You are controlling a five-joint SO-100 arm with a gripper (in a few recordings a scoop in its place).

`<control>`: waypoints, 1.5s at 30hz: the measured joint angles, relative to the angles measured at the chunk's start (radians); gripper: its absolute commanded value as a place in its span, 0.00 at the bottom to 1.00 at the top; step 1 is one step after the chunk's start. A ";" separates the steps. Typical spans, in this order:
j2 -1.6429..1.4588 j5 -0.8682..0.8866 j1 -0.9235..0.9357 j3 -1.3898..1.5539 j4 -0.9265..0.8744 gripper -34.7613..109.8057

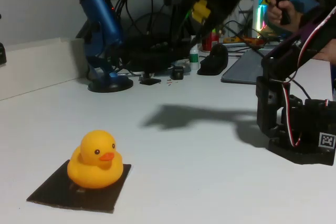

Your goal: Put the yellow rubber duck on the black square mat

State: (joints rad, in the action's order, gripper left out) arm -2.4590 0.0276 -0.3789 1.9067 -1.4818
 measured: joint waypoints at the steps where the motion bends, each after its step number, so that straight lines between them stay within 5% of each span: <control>1: -0.023 0.000 0.000 0.051 0.032 0.31; 14: -0.342 0.000 0.166 0.681 0.451 0.31; 36: -0.479 -0.006 0.196 0.927 0.472 0.25; 45: -0.479 0.003 0.057 0.956 0.472 0.25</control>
State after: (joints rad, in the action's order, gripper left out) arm -2.9376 0.0307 -0.3221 2.8624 -1.0094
